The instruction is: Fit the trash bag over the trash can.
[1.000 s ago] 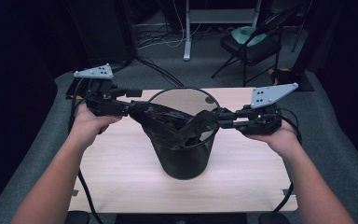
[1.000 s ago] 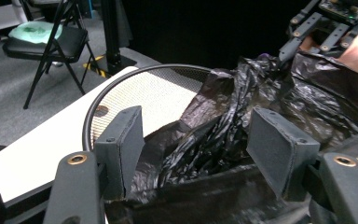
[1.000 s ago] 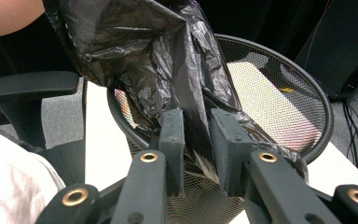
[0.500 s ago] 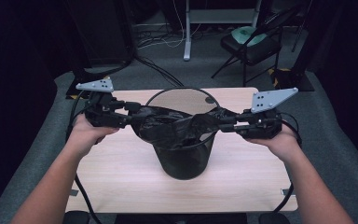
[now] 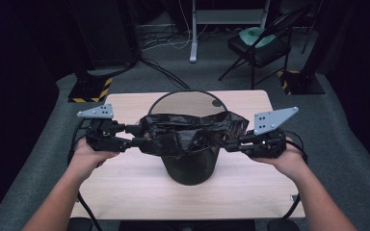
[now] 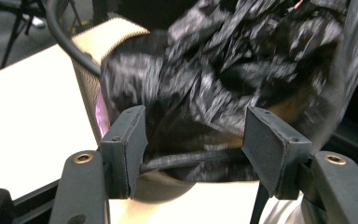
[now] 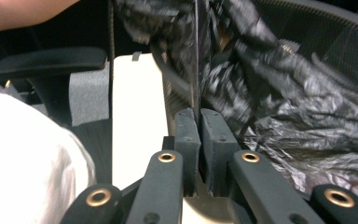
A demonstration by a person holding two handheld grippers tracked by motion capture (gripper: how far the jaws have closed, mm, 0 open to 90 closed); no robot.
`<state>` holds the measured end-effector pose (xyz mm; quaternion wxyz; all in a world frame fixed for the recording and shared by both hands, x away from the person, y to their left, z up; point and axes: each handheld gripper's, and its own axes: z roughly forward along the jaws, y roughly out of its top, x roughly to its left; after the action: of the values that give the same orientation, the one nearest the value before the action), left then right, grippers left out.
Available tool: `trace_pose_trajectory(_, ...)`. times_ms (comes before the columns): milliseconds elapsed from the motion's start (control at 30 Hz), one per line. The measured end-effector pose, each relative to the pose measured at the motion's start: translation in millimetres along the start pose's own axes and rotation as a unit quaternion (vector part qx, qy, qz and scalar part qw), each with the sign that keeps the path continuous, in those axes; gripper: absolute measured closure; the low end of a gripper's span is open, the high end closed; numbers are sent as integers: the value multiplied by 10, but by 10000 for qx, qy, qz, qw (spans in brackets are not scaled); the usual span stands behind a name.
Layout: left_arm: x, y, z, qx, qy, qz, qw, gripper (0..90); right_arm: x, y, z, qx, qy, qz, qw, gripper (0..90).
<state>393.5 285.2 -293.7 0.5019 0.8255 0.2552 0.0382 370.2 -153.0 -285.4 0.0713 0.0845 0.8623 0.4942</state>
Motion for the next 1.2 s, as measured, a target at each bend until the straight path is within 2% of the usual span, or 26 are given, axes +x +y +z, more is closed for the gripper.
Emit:
trace_pose_trajectory(167, 78, -148, 115, 14, -52, -182, 9998, 389, -5, -156, 114, 163, 95, 127, 9997, 871)
trace_pose_trajectory(333, 122, -185, 196, -2, -49, -237, 9997, 390, -59, -295, 220, 318, -23, 254, 9992, 878)
trace_pose_trajectory(600, 140, -201, 181, -50, 9, -231, 9997, 381, -151, -392, 208, 306, -212, 407, 9985, 881)
trace_pose_trajectory(833, 124, -232, 214, -62, -127, -219, 9997, 364, -176, -442, 210, 307, -274, 489, 9980, 875)
trace_pose_trajectory(967, 75, -231, 189, -92, -232, -137, 9996, 355, -140, -396, 177, 276, -217, 492, 9982, 742)
trace_pose_trajectory(1100, 15, -221, 131, -152, -301, -46, 9994, 357, -58, -286, 64, 30, -155, 375, 9992, 618)
trace_pose_trajectory(1200, -49, -209, 108, -158, -366, 69, 9992, 362, -20, -206, -15, -158, -133, 331, 9992, 567)
